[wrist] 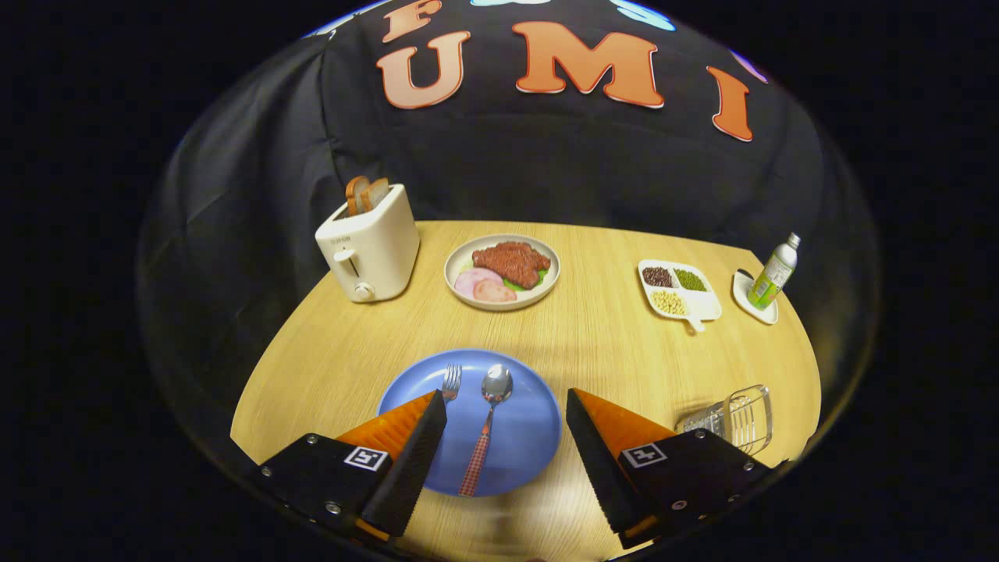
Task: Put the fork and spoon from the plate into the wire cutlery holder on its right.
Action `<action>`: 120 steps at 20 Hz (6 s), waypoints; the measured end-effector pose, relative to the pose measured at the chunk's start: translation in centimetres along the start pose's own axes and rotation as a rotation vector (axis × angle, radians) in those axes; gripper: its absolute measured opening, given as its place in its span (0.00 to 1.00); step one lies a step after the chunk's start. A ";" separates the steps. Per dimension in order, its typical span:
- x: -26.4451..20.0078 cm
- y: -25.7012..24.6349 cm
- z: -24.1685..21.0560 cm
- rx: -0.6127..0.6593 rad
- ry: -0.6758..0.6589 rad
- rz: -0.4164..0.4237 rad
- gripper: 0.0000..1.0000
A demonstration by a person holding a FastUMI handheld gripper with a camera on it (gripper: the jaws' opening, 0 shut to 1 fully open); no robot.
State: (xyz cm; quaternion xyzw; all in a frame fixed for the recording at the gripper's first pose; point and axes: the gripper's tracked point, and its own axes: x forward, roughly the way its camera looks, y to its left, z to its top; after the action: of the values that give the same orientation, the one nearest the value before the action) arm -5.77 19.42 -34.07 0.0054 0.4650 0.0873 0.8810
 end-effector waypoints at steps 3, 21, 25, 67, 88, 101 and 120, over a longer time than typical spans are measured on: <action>1.5 1.2 -2.3 0.001 0.061 0.014 0.89; 6.2 2.5 -9.1 0.062 0.230 -0.044 0.27; 6.0 1.8 -8.5 0.110 0.205 -0.053 0.12; -10.6 -26.0 -8.8 0.039 0.702 0.033 0.09; -4.2 -24.3 -6.0 0.188 0.740 0.060 0.28; -4.7 -18.8 0.3 0.223 0.346 0.077 0.91; -8.4 -6.2 15.5 0.067 -0.473 0.013 0.97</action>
State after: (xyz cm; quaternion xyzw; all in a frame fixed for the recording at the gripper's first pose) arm 3.25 13.12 -18.97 0.0582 0.2481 0.0738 0.9642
